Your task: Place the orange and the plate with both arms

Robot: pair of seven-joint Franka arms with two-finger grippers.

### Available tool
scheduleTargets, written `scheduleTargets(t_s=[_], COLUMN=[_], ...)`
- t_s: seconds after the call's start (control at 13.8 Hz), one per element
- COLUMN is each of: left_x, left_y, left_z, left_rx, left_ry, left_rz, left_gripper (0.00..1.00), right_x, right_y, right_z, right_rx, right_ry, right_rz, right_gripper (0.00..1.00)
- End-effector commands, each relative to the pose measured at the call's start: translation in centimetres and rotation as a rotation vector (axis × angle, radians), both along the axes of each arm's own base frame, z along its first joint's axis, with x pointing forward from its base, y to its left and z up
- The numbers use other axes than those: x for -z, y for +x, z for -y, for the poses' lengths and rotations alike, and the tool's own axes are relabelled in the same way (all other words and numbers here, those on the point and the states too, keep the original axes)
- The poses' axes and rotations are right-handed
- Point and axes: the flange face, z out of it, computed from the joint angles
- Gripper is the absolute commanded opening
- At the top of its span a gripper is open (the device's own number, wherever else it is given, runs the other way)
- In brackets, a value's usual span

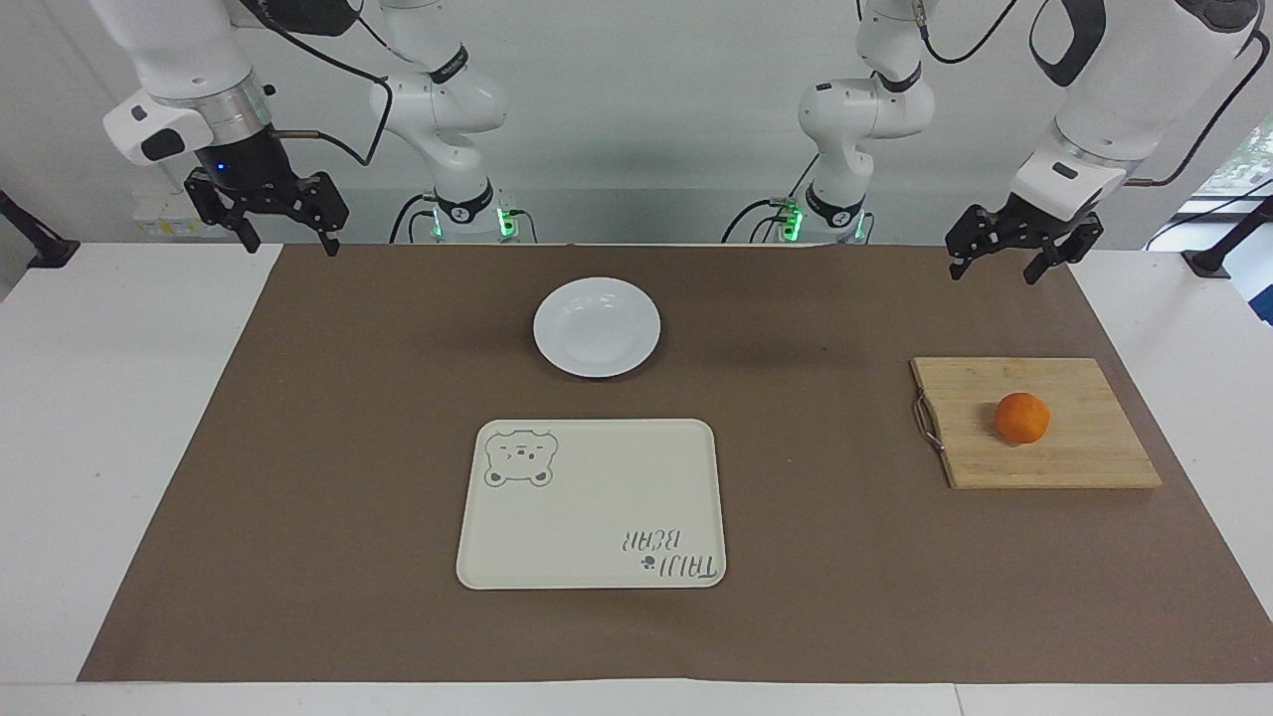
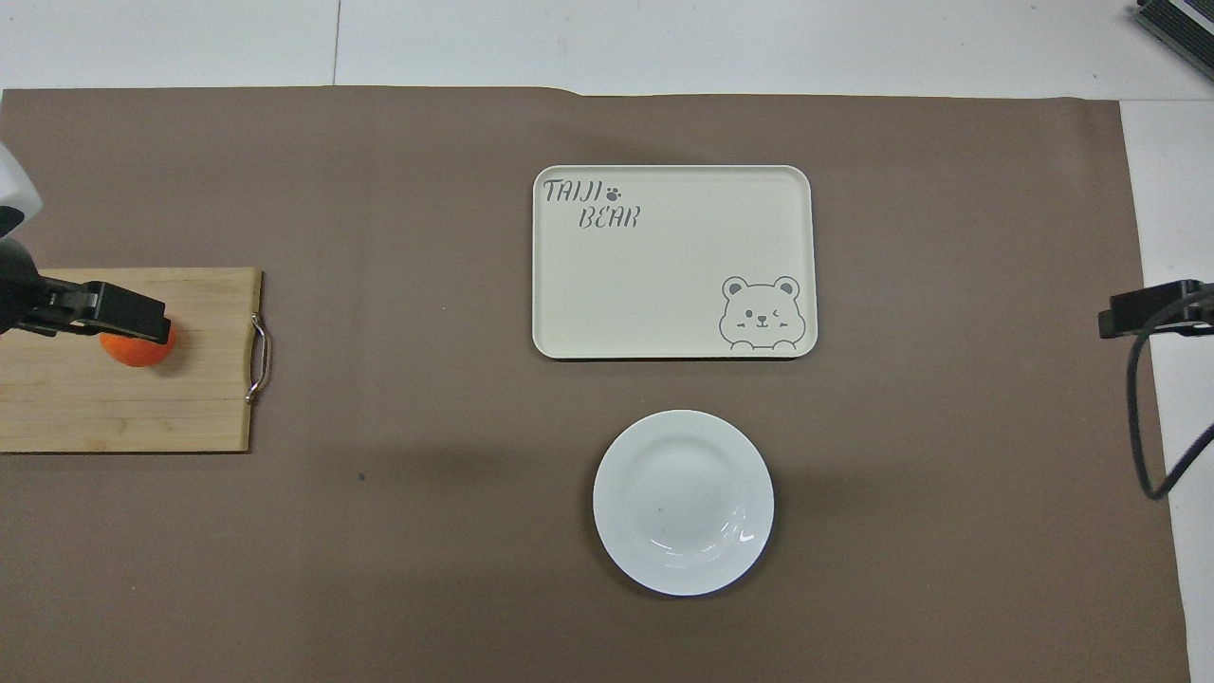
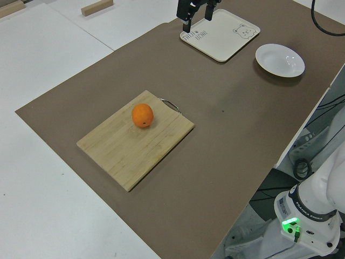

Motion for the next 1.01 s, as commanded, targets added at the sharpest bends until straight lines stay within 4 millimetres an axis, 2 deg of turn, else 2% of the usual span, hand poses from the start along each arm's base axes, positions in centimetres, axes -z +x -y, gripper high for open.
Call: scheduleTargets(t_s=[0.0, 0.29, 0.43, 0.65, 0.94], left_x=[0.0, -1.1, -1.3, -1.7, -1.5], left_y=[-0.8, -0.5, 0.0, 0.8, 1.3], left_z=[-0.2, -0.4, -0.5, -0.7, -0.8], left_rx=[-0.013, -0.015, -0.016, -0.020, -0.021], left_ry=[0.014, 0.011, 0.013, 0.015, 0.014], left_rz=[0.004, -0.008, -0.039, -0.040, -0.025], left_gripper=[1.00, 1.00, 1.00, 1.00, 1.00], right_x=[-0.4, -0.3, -0.1, -0.2, -0.2], right_y=[-0.3, -0.7, -1.0, -1.0, -0.9], right_z=[-0.1, -0.4, -0.3, -0.3, -0.1], right_rx=[0.015, 0.010, 0.023, 0.027, 0.030], right_ry=[-0.012, 0.005, 0.080, 0.089, 0.089], right_rz=[0.003, -0.022, -0.042, -0.034, -0.035], right_gripper=[1.00, 1.00, 1.00, 1.00, 1.00])
